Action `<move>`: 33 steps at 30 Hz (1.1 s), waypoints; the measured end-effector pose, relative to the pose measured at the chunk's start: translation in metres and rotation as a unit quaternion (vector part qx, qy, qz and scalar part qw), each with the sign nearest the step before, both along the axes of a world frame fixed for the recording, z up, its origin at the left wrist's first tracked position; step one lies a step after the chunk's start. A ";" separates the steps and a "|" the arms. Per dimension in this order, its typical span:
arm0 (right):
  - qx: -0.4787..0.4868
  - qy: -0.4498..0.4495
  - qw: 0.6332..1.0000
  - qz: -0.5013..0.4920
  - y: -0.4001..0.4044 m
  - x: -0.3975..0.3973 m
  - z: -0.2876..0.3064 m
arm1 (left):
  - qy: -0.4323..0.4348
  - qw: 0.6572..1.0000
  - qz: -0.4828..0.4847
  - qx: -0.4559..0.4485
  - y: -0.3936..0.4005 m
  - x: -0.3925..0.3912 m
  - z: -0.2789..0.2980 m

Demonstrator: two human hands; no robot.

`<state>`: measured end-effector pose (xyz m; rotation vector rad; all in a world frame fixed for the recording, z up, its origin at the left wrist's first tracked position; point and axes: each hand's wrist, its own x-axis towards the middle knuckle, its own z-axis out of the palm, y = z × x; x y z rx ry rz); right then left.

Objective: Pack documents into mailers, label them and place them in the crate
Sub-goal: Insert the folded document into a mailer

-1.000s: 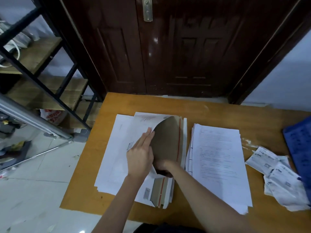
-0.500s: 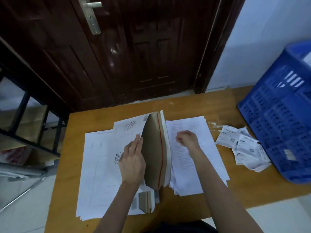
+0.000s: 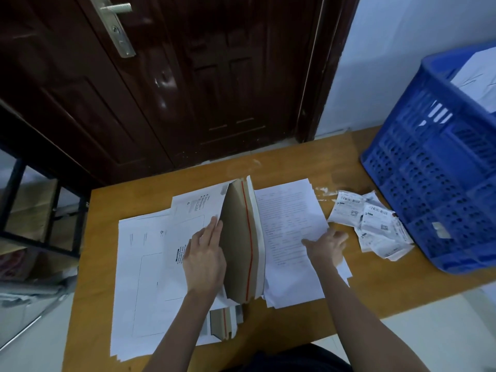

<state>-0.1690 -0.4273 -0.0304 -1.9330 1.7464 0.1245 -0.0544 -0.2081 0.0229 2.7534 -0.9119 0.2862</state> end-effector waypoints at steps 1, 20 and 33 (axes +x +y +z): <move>-0.005 0.002 1.000 0.005 0.001 0.000 -0.001 | -0.005 1.000 0.001 0.004 0.000 0.000 0.000; -0.103 -0.135 0.985 0.021 -0.008 -0.004 0.008 | -0.010 1.000 0.014 0.016 0.010 0.007 -0.003; -0.024 -0.244 0.967 -0.066 -0.025 0.009 0.041 | 0.001 0.998 0.021 0.058 0.020 0.021 -0.003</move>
